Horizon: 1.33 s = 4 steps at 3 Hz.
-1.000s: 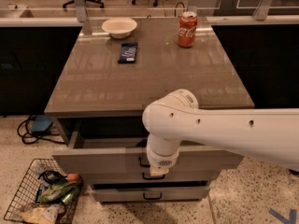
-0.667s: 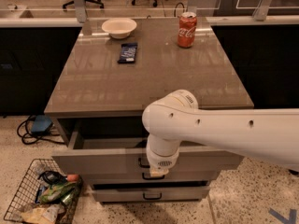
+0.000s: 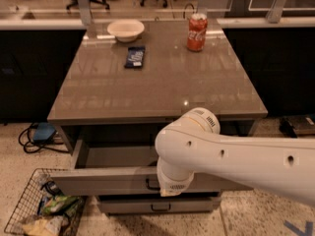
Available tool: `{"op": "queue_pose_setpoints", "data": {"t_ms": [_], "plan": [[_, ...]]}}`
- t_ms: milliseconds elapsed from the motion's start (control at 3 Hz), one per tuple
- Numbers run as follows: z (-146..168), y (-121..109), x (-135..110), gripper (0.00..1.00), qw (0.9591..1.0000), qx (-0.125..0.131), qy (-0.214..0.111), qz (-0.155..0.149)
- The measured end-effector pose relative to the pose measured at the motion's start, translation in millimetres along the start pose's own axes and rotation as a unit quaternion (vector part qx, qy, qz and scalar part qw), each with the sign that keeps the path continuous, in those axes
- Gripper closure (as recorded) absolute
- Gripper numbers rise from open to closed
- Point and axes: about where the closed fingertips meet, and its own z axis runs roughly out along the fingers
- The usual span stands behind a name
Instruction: Open top drawer
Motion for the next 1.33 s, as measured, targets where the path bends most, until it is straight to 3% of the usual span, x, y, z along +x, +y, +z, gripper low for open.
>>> {"op": "queue_pose_setpoints", "data": {"t_ms": [333, 667, 1333], "plan": [[0.0, 0.0, 0.0, 1.0, 1.0, 0.0, 0.0, 0.0], [4.5, 22.4, -1.9, 1.0, 0.9998, 0.019, -0.01, 0.001], [6.1, 33.5, -2.9, 1.0, 0.9995, 0.028, -0.015, 0.001]]}}
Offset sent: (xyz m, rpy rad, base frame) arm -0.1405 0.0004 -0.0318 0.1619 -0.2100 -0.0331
